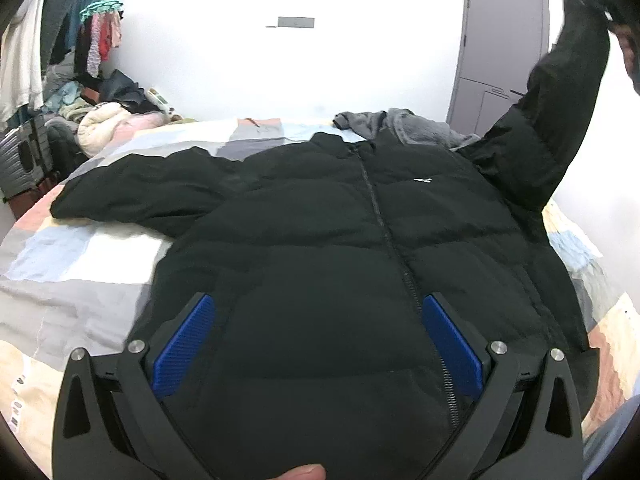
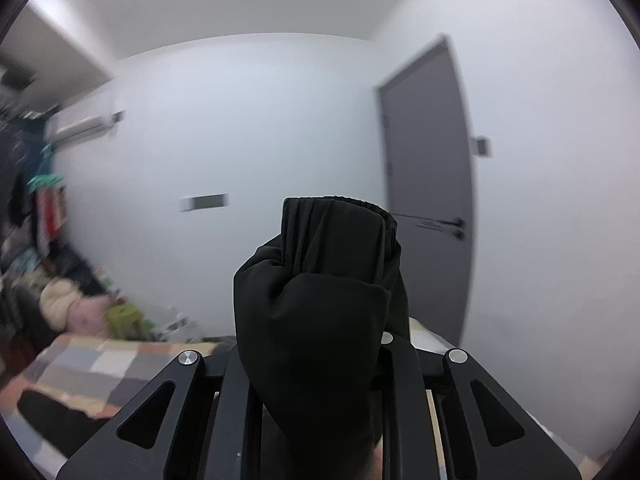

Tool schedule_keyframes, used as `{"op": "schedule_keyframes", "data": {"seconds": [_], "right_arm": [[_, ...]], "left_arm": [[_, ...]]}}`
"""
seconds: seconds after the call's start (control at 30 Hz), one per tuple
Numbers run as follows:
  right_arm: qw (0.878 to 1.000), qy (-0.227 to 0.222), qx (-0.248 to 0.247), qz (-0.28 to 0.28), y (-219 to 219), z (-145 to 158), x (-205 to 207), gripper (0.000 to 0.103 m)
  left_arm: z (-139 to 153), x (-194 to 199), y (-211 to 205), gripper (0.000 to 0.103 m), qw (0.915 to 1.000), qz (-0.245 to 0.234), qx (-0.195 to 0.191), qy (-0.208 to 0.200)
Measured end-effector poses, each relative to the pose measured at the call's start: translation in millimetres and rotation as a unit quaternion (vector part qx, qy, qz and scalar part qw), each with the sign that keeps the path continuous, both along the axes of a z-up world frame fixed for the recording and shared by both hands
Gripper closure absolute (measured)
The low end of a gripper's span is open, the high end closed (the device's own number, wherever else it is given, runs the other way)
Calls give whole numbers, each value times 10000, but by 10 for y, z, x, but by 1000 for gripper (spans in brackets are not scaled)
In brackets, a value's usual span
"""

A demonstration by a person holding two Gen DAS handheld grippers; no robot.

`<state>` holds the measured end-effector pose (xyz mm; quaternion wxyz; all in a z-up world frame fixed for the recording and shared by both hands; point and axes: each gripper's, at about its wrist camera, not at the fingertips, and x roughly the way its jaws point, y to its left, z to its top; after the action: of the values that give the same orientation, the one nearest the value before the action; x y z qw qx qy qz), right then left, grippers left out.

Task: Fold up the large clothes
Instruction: 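Lift the sleeve and fold it across the jacket body with the right gripper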

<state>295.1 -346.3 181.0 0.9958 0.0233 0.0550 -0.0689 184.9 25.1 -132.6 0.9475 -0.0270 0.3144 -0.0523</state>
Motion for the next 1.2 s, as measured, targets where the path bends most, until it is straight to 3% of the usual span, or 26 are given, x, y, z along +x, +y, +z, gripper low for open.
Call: {"op": "schedule_keyframes", "data": {"seconds": [0.27, 0.57, 0.73, 0.9, 1.2], "right_arm": [[9888, 187, -767, 1268, 1635, -273, 197, 87], [9617, 792, -471, 2582, 2903, -881, 385, 86], [9442, 1347, -396, 2978, 3299, -1424, 644, 86], [9236, 1914, -442, 3292, 3460, -2159, 682, 86], [8947, 2779, -513, 3458, 3849, -3207, 971, 86]], "left_arm": [[6, 1, 328, 0, 9994, 317, -153, -64], [-39, 46, 553, 0, 9985, 497, -247, -5], [-50, 116, 793, 0, 9970, 742, -229, 38], [-105, 238, 1119, 0, 9933, 1058, -428, 181], [-238, 350, 1437, 0, 9868, 1417, -718, 317]]}}
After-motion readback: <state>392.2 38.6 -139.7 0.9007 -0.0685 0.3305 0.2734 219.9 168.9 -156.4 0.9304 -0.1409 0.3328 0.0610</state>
